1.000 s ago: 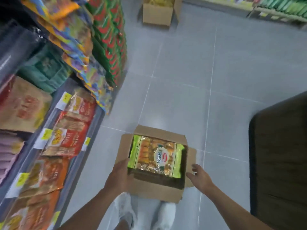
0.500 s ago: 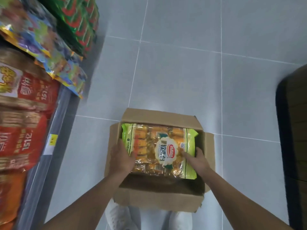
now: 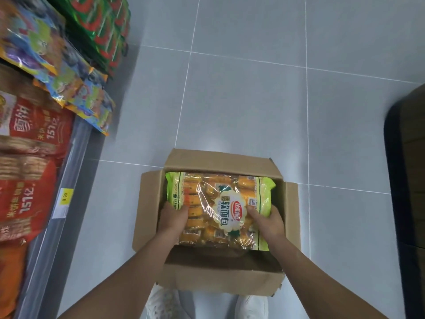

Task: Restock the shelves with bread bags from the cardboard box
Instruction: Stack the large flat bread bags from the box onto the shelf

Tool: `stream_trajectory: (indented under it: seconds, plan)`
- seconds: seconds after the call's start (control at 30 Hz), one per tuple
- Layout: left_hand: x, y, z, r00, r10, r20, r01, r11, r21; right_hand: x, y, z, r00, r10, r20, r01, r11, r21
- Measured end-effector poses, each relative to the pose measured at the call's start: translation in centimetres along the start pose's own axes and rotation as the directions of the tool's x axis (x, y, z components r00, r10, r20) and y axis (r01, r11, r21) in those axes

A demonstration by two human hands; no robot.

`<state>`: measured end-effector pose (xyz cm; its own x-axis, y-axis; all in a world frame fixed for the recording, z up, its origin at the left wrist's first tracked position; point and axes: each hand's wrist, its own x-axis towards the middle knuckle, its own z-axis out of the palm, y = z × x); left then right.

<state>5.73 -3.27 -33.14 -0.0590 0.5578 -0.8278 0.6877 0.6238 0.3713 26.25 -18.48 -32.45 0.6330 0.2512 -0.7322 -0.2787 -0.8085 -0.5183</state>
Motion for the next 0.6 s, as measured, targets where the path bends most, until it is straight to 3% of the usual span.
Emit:
stream_trajectory:
  seconds: [0.2,0.6]
  plan:
    - [-1.1,0.6,-1.8,0.994,-0.065,0.087,0.064,0.998,0.012,-1.4,-0.7,-0.9,0.999,0.028,0.032,-0.029,0.999,0.024]
    - [-12.1,4.4,-7.8,0.995,-0.006,0.104,0.007,1.000,-0.012,-11.2,-5.4,-7.7,0.999,0.019,0.048,-0.022,0.998,0.064]
